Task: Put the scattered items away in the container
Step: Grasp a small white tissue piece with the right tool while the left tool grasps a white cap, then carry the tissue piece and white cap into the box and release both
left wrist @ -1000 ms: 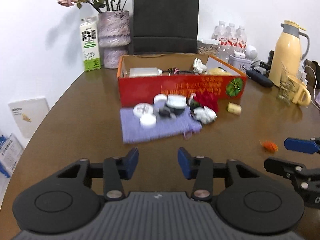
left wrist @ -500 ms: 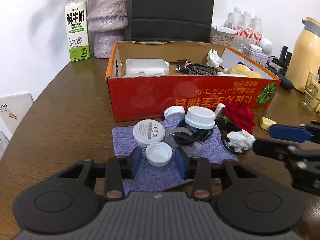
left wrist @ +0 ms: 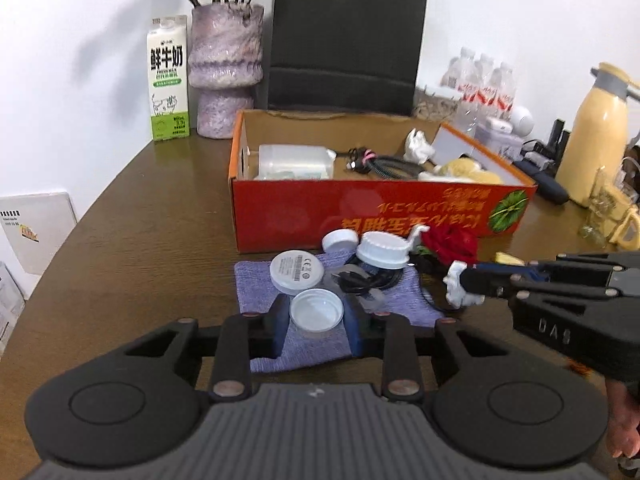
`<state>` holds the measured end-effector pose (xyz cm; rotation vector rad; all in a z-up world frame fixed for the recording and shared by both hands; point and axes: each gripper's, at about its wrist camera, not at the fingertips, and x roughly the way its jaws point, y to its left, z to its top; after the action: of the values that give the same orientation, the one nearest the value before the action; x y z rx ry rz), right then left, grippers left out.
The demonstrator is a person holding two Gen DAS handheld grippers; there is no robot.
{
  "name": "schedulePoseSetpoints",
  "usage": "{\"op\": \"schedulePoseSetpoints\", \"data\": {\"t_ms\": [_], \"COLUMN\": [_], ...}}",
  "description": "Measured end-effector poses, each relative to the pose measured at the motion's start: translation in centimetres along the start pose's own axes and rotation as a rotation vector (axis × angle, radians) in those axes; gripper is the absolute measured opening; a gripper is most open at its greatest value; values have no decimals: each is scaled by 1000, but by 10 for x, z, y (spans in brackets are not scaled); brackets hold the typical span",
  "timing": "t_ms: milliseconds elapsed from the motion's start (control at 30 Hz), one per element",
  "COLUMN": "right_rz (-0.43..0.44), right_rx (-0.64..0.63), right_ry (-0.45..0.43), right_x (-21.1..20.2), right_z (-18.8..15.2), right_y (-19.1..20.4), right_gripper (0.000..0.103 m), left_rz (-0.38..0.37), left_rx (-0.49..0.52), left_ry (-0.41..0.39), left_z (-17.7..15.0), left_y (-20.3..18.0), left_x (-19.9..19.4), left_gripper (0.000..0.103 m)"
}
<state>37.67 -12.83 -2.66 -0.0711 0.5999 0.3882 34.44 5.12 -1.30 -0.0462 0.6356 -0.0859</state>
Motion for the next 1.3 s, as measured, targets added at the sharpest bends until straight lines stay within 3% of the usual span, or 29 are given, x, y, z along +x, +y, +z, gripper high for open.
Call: {"op": "schedulePoseSetpoints", "data": {"t_ms": [200, 667, 933, 1300], "right_rz": [-16, -100, -97, -100], "right_rx": [38, 117, 35, -12], "right_ry": [-63, -53, -59, -74], "right_x": [-49, -139, -185, -214], "right_z": [-4, -63, -98, -119], "right_y": [-3, -20, 4, 25], "right_gripper": [5, 5, 5, 5], "left_rz": [-24, -57, -93, -112], "left_rx": [-9, 12, 108, 145], "left_ry": [-28, 16, 11, 9], "left_z": [-8, -64, -92, -110], "left_y": [-12, -62, -103, -120], "left_x": [-42, -107, -134, -151], "left_gripper": [29, 29, 30, 30]}}
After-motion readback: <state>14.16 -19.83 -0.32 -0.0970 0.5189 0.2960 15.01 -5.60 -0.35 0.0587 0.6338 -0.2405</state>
